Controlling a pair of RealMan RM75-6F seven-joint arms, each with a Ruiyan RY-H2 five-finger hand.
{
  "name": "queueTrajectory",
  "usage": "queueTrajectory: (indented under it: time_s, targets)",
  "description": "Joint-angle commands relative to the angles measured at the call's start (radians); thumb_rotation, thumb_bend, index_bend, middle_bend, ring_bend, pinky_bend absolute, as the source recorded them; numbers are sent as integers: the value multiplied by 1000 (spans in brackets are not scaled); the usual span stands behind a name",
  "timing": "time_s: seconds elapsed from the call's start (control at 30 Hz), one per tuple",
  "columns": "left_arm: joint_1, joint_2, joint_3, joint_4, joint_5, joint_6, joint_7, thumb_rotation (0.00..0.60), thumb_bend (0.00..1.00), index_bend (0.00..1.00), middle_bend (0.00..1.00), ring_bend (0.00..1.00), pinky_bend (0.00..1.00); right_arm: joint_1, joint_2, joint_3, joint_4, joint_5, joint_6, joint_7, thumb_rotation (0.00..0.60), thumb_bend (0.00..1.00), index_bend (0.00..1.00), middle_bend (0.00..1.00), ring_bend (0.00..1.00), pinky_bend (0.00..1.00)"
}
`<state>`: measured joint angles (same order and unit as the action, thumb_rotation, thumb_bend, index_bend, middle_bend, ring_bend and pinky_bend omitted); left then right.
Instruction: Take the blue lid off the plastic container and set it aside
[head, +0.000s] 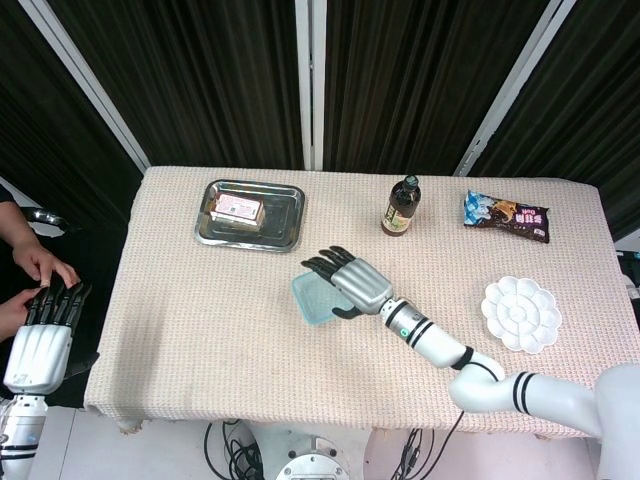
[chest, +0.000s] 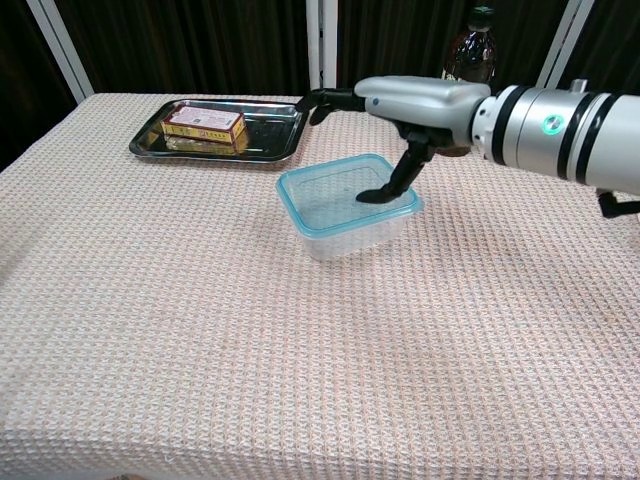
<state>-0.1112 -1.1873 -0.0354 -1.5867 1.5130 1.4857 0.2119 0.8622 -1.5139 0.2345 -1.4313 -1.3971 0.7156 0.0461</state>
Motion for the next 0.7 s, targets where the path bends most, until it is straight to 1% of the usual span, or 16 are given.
queueTrajectory:
  time_s: [0.03, 0.1, 0.13, 0.3, 0.4, 0.5, 0.6, 0.7]
  targets:
    - [-2, -2, 0, -2, 1, -3, 7, 600, 0, 45, 57, 0, 69, 43, 53, 38, -5, 74, -110, 124, 600, 440, 0, 168, 0, 0]
    - [-3, -2, -1, -5, -1, -3, 10, 600, 0, 45, 57, 0, 70, 69, 49, 48, 26, 91, -149, 152, 600, 547, 0, 194, 0, 0]
    - [-3, -3, -2, -6, -2, -3, 11, 600, 0, 45, 57, 0, 70, 83, 43, 52, 45, 101, -167, 161, 600, 586, 0, 199, 0, 0]
    - [-5, -5, -2, -8, -11, -12, 16, 600, 0, 46, 57, 0, 69, 160, -12, 69, 150, 152, -254, 189, 600, 680, 0, 217, 0, 0]
    - [-5, -5, -2, -9, -15, -14, 16, 600, 0, 46, 57, 0, 69, 192, -38, 70, 202, 172, -284, 192, 600, 725, 0, 236, 0, 0]
    - [-3, -5, -2, -7, -16, -12, 14, 600, 0, 46, 57, 0, 69, 209, -50, 58, 238, 195, -309, 184, 600, 752, 0, 251, 0, 0]
    - [-1, -7, -1, -4, -19, -11, 10, 600, 0, 45, 57, 0, 69, 208, -41, 35, 241, 210, -324, 173, 600, 763, 0, 261, 0, 0]
    - [-1, -11, -1, 1, -20, -13, 5, 600, 0, 46, 57, 0, 69, 190, -17, 18, 216, 222, -324, 177, 600, 764, 0, 263, 0, 0]
